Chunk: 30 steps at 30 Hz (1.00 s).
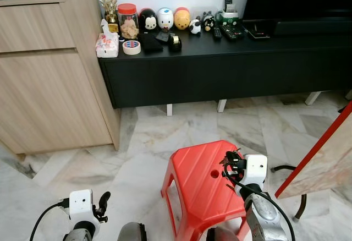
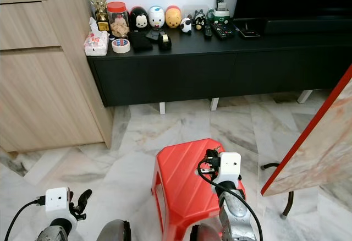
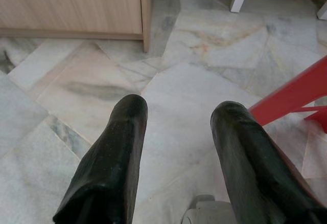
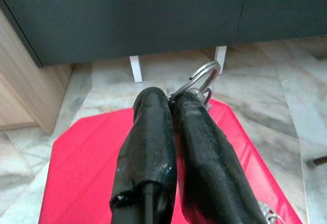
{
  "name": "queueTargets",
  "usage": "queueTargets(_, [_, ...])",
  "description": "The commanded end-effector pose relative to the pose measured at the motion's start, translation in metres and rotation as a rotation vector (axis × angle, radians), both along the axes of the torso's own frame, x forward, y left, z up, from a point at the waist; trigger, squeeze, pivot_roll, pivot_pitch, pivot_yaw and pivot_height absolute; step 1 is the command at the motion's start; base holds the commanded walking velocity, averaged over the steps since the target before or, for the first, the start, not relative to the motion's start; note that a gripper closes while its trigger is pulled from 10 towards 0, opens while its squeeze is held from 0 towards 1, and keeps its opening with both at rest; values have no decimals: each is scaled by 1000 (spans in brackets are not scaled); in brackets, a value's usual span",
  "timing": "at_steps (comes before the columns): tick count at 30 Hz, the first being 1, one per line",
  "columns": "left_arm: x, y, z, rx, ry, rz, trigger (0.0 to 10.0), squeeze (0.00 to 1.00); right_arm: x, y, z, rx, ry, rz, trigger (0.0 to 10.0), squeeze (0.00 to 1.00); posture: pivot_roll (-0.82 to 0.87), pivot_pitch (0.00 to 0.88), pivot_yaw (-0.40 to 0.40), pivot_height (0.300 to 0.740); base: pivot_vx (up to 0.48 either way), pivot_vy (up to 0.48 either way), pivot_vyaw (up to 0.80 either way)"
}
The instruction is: Hang keys on a hook
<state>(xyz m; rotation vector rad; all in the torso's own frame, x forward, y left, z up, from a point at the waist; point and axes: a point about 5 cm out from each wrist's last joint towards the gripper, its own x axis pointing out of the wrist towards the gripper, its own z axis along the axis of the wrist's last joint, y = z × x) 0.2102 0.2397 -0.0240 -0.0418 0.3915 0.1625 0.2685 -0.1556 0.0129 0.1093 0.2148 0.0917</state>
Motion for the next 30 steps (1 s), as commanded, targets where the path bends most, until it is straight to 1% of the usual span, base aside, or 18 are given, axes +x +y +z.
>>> queueTargets(1, [-1, -1, -3, 2, 6, -8, 10000, 0, 2, -4, 4, -9, -12, -17, 10000, 0, 65, 0, -63, 664, 0, 0, 0])
queueTargets(3, [-1, -1, -3, 2, 6, -8, 10000, 0, 2, -4, 4, -9, -12, -17, 10000, 0, 65, 0, -63, 664, 0, 0, 0])
queueTargets(7, [-3, -3, -6, -1, 18, -6, 10000, 0, 0, -6, 1, -3, 9, -35, 10000, 0, 67, 0, -67, 689, 0, 0, 0])
queueTargets(10, [-3, -3, -6, -1, 19, -6, 10000, 0, -1, -6, 1, -4, 10, -35, 10000, 0, 68, 0, -67, 694, 0, 0, 0])
queueTargets(15, [-3, -2, -8, 3, 25, 2, 10000, 0, -3, -5, 0, -1, 24, -39, 10000, 0, 67, 0, -68, 739, 0, 0, 0])
queueTargets(18, [-5, -1, -11, 9, 40, 8, 10000, 0, -4, -4, -1, 2, 27, -35, 10000, 0, 67, 0, -68, 740, 0, 0, 0])
queueTargets(24, [-15, 2, -20, 27, 100, 21, 10000, 0, -6, -5, -1, 3, 32, -36, 10000, 0, 63, 0, -70, 740, 0, 0, 0])
queueTargets(27, [-21, 3, -25, 24, 136, 34, 10000, 0, -8, -7, -7, 6, 64, -47, 10000, 0, 64, 0, -72, 740, 0, 0, 0])
queueTargets(29, [-26, 3, -30, 22, 175, 48, 10000, 0, -12, -10, -15, 6, 115, -63, 10000, 0, 60, 0, -73, 740, 0, 0, 0])
queueTargets(30, [-26, 3, -31, 21, 181, 51, 10000, 0, -12, -10, -17, 1, 124, -64, 10000, 0, 60, 0, -73, 740, 0, 0, 0])
